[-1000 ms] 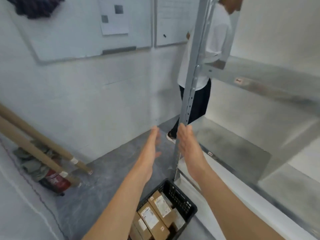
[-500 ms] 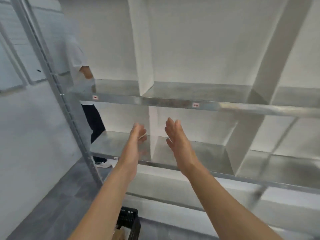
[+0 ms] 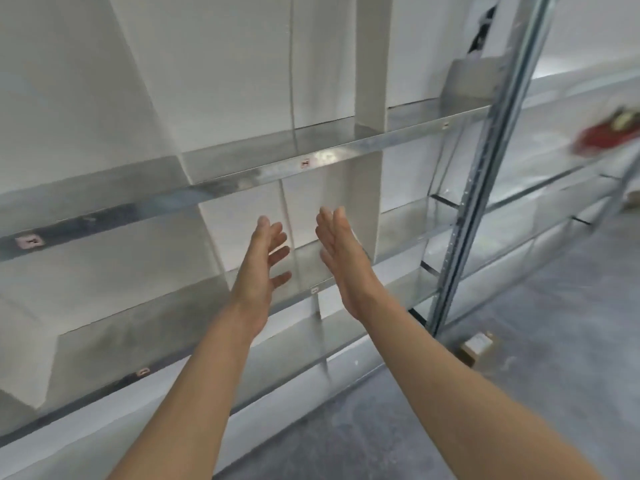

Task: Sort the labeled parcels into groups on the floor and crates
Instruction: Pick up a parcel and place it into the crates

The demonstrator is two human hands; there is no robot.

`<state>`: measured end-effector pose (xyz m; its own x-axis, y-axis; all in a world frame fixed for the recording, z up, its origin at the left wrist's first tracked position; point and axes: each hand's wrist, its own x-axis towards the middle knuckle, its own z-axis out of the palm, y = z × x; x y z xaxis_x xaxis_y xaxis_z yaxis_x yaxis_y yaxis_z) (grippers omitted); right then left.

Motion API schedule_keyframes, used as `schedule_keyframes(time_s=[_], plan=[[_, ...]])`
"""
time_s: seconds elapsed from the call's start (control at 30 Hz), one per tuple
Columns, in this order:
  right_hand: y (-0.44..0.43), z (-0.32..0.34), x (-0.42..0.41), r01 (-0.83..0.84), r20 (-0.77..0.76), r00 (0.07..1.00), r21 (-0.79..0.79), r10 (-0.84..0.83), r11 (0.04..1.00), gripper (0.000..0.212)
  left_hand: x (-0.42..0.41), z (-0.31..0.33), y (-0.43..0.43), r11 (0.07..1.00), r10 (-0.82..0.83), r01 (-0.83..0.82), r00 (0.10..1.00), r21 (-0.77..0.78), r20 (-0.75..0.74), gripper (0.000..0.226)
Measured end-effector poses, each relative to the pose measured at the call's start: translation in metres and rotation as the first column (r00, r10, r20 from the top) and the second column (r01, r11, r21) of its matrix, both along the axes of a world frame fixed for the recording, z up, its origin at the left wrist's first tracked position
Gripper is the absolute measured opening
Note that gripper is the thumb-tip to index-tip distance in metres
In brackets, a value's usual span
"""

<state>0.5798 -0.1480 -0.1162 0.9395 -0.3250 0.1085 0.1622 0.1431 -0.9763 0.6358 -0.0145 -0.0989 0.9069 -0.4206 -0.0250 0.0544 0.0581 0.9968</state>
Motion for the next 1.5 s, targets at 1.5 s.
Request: schedule_keyframes(time_s=[1.5], plan=[[-0.452,-0.21,-0.578,0.986,-0.569,0.14,0.159,-0.81,0.058,0.081,-0.472,-0.214,-0.618,0.116,-0.826,0.966,0.223,0.231,-0.518,0.073]])
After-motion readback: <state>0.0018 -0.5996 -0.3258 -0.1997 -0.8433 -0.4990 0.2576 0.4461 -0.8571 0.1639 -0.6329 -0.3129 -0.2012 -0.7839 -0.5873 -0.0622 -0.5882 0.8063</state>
